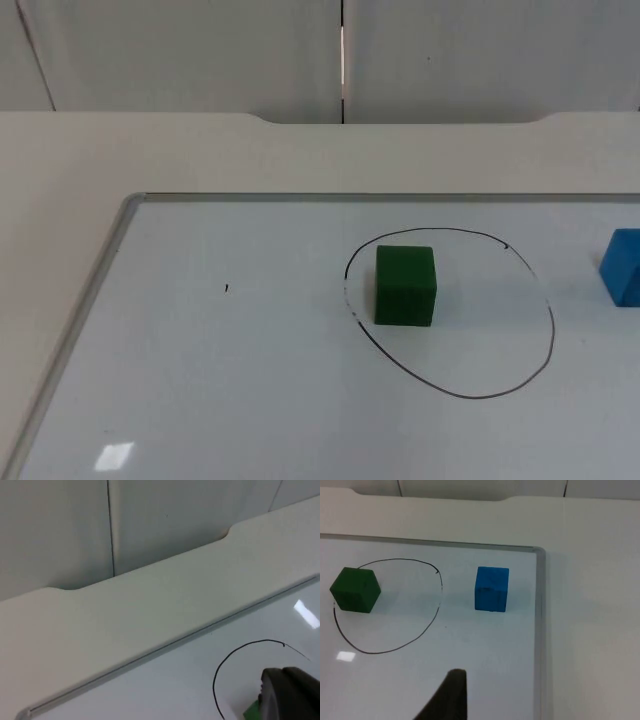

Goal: Push the two cubes into the marked area.

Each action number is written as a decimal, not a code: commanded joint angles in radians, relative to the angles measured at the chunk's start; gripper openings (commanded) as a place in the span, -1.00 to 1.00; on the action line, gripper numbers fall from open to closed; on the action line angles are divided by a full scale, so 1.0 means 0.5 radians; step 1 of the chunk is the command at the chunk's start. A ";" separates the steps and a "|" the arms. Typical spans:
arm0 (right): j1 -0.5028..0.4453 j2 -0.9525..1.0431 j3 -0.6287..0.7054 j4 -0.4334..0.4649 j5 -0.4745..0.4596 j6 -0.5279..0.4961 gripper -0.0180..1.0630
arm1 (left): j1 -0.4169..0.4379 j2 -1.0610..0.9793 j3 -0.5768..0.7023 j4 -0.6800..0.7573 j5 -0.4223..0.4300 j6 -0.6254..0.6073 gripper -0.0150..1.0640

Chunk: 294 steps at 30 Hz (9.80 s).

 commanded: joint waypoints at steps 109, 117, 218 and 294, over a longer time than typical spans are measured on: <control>-0.012 -0.004 0.002 -0.119 -0.010 0.173 0.46 | 0.003 -2.556 1.028 1.169 1.287 -1.179 -0.97; -0.012 -0.004 0.002 -0.119 -0.010 0.173 -0.46 | 0.003 -2.556 1.028 1.169 1.287 -1.179 -0.97; -0.173 3.993 -1.333 0.109 -1.067 -0.239 -0.96 | 0.003 -2.556 1.028 1.169 1.287 -1.179 -0.97; 0.162 4.035 -1.333 0.610 -1.010 -0.440 -0.96 | 0.003 -2.556 1.028 1.169 1.287 -1.179 -0.97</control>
